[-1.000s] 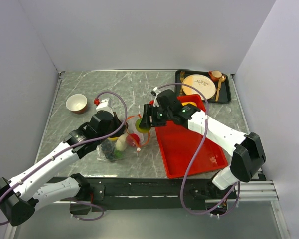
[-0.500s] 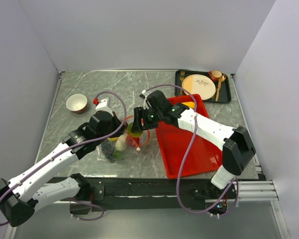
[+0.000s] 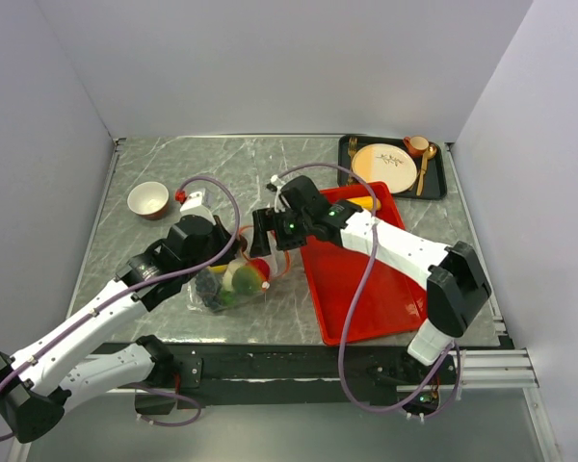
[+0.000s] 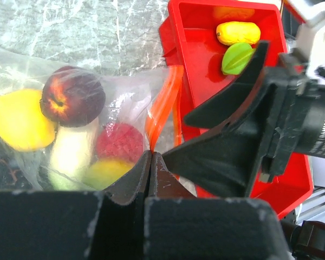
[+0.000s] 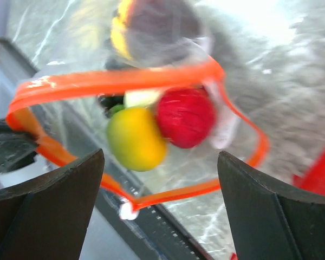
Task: Place the food in the zip-top bag and seal the zipper
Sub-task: Place the fake fruit in the zipper food storage bag, then pick up the fake fruit from the bin.
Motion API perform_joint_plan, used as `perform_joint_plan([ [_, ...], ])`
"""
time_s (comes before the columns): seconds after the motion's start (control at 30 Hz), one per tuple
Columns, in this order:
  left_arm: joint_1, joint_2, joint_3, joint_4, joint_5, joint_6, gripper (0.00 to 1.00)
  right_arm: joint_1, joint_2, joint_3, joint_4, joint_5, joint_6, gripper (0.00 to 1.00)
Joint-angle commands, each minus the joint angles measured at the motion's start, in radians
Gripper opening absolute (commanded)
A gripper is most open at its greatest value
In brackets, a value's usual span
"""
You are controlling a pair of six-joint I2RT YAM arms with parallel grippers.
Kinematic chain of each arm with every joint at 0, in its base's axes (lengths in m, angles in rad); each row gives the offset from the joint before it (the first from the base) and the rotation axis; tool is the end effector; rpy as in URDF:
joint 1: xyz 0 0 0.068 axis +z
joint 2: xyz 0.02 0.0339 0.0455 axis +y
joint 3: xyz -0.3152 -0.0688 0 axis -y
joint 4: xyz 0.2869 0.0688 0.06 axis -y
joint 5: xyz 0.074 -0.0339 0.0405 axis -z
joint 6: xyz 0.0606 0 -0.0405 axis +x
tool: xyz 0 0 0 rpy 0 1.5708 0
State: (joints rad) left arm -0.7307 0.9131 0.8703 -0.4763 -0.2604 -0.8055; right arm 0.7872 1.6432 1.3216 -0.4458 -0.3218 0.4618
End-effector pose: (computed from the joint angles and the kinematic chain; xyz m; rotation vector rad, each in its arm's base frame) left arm 0.1829 -0.1430 0.3449 -0.2418 2.1263 -0.6594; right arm 0.2889 0.3171 0.3028 -0.5759 2.4426 0.9515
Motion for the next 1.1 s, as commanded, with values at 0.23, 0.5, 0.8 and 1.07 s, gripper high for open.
perform_joint_plan([
  [0.23, -0.004, -0.072, 0.021, 0.005, -0.085, -0.014, 0.01, -0.288, -0.210, -0.120, -0.057, 0.322, 0.067, 0.93],
  [0.5, -0.003, -0.053, 0.027, 0.004, -0.080, -0.012, 0.01, -0.430, -0.286, -0.240, -0.059, 0.527, 0.129, 0.98],
  [0.8, -0.004, -0.023, 0.039, 0.007, -0.065, -0.014, 0.01, -0.549, -0.074, -0.197, -0.021, 0.509, 0.201, 0.96],
  [1.07, -0.003, -0.019, 0.044, 0.005, -0.066, -0.018, 0.01, -0.569, 0.029, -0.157, 0.079, 0.443, 0.225, 0.95],
])
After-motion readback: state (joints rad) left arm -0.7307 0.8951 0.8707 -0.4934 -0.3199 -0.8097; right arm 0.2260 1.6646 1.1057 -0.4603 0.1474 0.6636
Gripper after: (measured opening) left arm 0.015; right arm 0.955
